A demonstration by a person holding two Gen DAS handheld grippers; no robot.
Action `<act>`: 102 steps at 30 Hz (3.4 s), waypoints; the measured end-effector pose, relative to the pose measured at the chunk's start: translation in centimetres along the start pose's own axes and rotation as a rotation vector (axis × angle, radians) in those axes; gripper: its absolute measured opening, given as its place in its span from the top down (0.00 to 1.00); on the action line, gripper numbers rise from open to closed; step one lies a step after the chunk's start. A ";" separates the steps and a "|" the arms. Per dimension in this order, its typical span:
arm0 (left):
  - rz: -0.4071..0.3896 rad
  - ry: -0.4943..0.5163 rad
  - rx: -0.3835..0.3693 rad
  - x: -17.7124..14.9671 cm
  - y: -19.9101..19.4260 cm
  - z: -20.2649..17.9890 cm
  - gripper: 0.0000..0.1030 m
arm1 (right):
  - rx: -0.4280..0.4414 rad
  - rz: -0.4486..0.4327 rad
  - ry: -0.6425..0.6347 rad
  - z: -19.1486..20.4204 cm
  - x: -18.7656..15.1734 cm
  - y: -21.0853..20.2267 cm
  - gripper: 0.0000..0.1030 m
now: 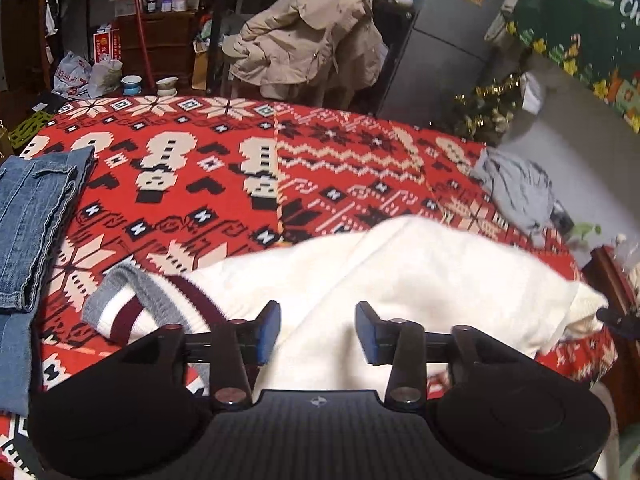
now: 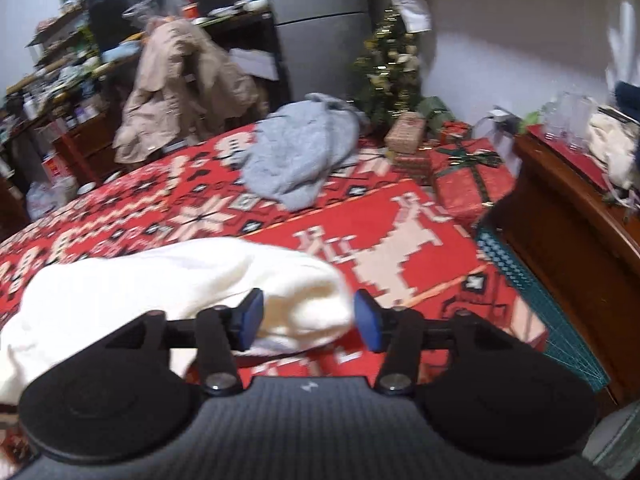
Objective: Fold clothes
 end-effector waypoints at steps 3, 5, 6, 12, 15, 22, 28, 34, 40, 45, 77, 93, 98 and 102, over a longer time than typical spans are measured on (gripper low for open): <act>0.037 0.047 0.000 -1.2 0.1 0.0 0.45 | 0.034 0.010 -0.078 1.9 -0.2 -0.2 0.33; 0.067 0.068 0.007 -2.1 0.4 0.1 0.39 | 0.012 0.005 -0.129 2.5 -0.2 0.1 0.27; 0.085 0.073 0.012 -2.6 0.7 0.2 0.38 | -0.003 0.009 -0.141 2.6 -0.1 0.4 0.27; 0.154 0.063 0.009 -4.8 2.2 0.5 0.40 | 0.011 0.018 -0.085 2.7 0.5 1.0 0.26; 0.169 0.042 -0.004 -4.7 2.9 0.3 0.50 | 0.054 0.030 -0.138 3.9 0.2 1.1 0.23; 0.146 -0.016 -0.029 -3.8 3.3 -0.1 0.85 | 0.088 0.065 -0.256 6.9 -0.9 1.9 0.14; 0.092 -0.043 -0.017 -3.0 2.0 0.3 0.87 | 0.073 0.048 -0.259 7.0 -1.1 1.7 0.14; -0.012 -0.117 0.023 -0.3 -0.2 2.5 0.89 | 0.152 0.060 -0.283 7.7 -2.1 0.7 0.14; -0.036 -0.162 0.037 1.4 -0.8 3.9 0.89 | 0.118 0.003 -0.337 9.2 -1.9 0.4 0.15; -0.021 -0.153 0.041 0.7 -0.2 3.5 0.89 | -0.027 0.088 -0.307 5.8 -1.5 3.0 0.14; -0.372 -0.147 -0.021 22.0 -12.7 5.2 0.90 | 0.399 -0.196 -0.161 21.5 23.5 -2.7 0.93; 0.027 -0.127 -0.221 2.4 -2.9 -3.4 0.90 | 0.293 0.090 -0.133 16.9 6.6 3.7 0.91; 0.099 -0.119 -0.255 -0.9 0.2 -6.1 0.89 | 0.259 0.131 -0.117 14.3 1.5 4.0 0.80; 0.108 -0.099 -0.235 -2.3 0.7 -6.4 0.85 | 0.268 0.129 -0.088 13.0 -0.7 2.6 0.78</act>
Point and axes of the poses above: each gripper's, at about its wrist camera, not at the fingertips, and y roughly the way its jaws point, z to its left, x to its top, the point moved 8 cm from there along y, roughly the way its jaws point, and after that the axes turned 6 degrees about y, right-handed, at the moved point
